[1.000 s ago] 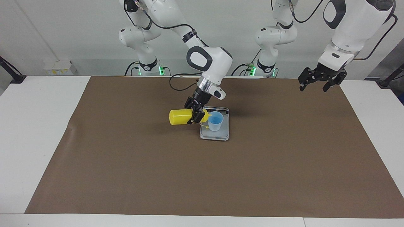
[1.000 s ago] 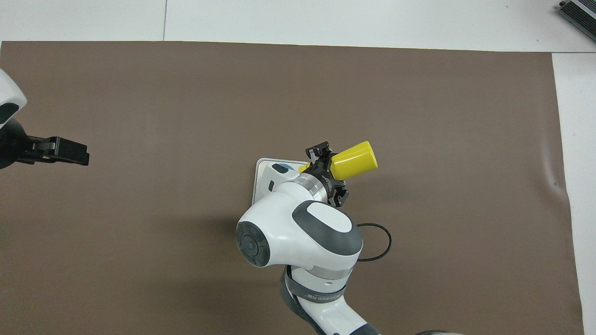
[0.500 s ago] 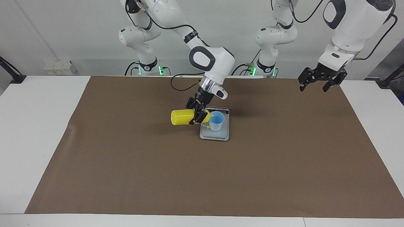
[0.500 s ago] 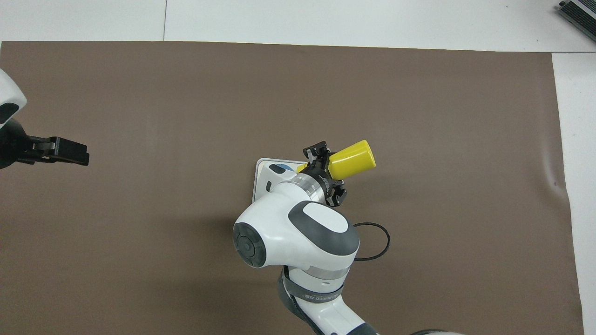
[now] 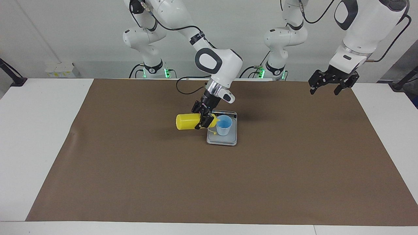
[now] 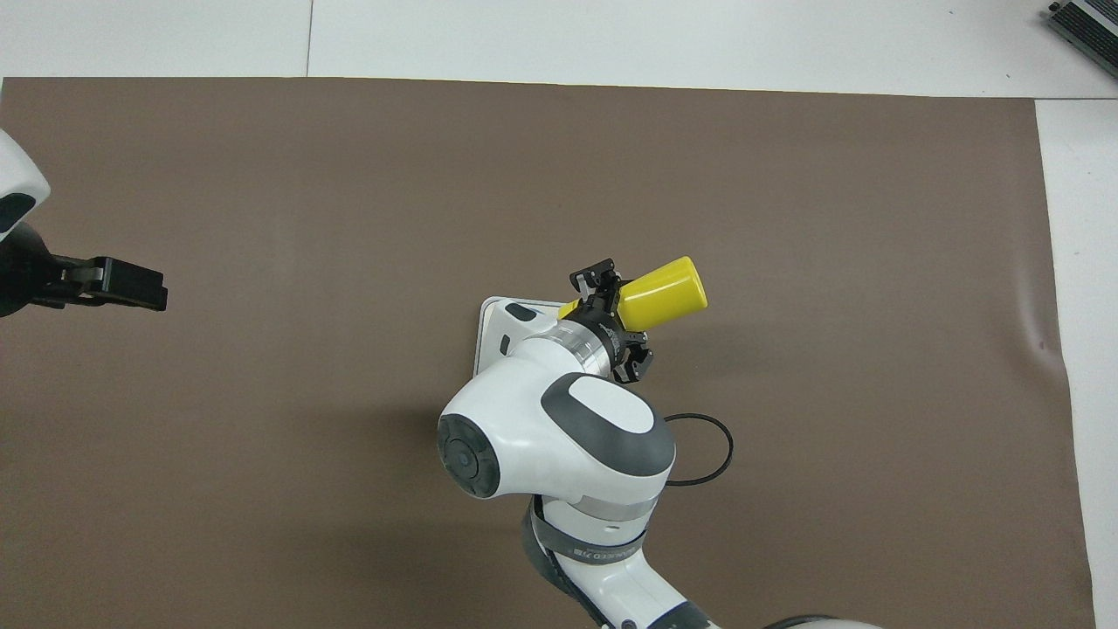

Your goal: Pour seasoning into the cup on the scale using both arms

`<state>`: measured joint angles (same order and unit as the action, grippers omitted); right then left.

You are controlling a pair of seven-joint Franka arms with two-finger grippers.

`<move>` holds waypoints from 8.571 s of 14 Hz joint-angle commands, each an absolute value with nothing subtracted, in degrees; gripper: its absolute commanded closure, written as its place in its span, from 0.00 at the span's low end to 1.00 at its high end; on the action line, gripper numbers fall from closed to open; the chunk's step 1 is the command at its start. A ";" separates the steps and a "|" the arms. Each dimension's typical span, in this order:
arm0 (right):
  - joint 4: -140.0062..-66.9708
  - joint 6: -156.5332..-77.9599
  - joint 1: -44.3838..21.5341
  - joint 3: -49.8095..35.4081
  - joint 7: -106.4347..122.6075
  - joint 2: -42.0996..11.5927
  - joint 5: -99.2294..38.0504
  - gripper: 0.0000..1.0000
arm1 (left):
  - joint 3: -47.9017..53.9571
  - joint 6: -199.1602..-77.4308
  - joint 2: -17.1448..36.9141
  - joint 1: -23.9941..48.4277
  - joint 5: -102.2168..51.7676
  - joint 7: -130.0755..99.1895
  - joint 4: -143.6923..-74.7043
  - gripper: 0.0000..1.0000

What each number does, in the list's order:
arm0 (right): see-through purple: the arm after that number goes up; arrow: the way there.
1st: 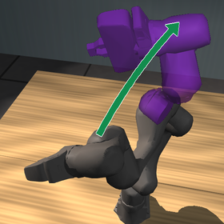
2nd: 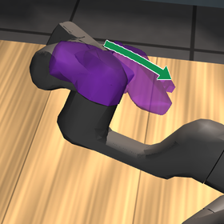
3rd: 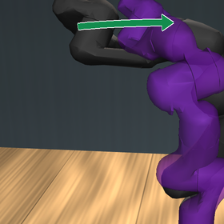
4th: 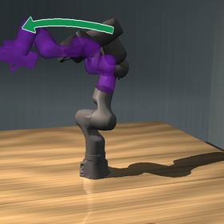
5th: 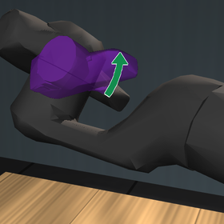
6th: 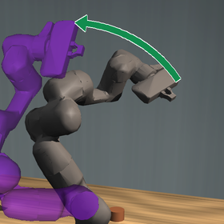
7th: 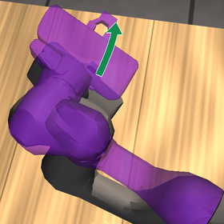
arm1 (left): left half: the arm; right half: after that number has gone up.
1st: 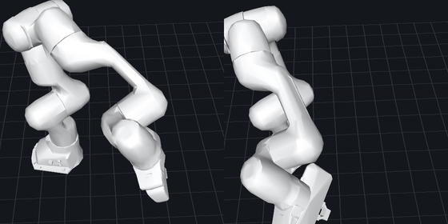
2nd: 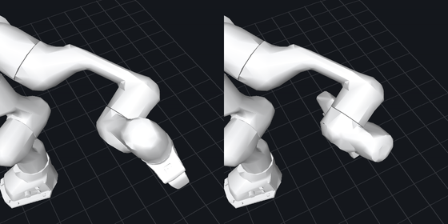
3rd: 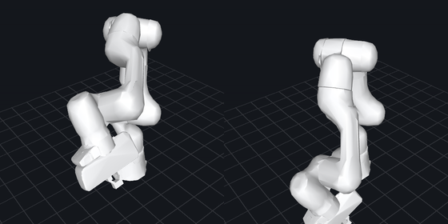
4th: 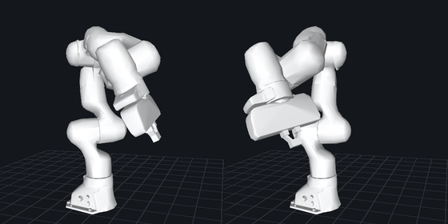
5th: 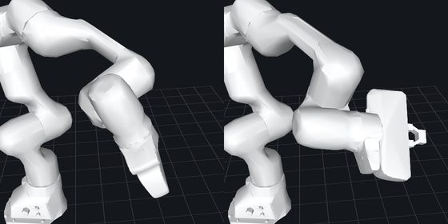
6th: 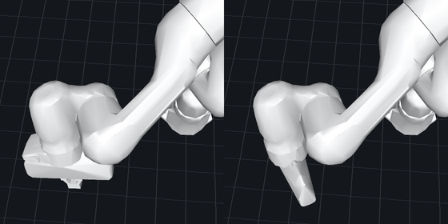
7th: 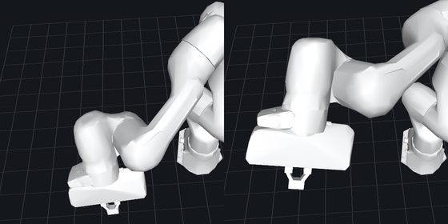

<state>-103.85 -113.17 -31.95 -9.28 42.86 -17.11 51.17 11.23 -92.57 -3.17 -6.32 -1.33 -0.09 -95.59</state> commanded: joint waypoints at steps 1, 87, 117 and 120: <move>-102.92 -114.25 -29.97 -9.84 42.10 -16.61 52.12 1.00 | 11.34 -92.29 -4.13 -6.94 -1.93 0.70 -96.24 0.00; -105.84 -113.93 2.21 -9.76 43.48 2.02 -5.91 0.00 | 11.34 -92.29 -4.13 -6.94 -1.93 0.70 -96.24 0.00; -94.31 -93.78 3.69 -9.40 -14.32 0.62 -0.70 0.00 | 11.34 -92.29 -4.13 -6.94 -1.93 0.70 -96.24 0.00; -94.74 -92.81 3.60 -9.49 -14.24 0.97 3.06 0.00 | 11.34 -92.29 -4.13 -6.94 -1.93 0.70 -96.24 0.00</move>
<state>-92.99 -92.72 3.34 -9.09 -13.31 -0.50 0.26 11.23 -92.57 -3.17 -6.32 -1.33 -0.09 -95.59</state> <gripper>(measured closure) 0.000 0.000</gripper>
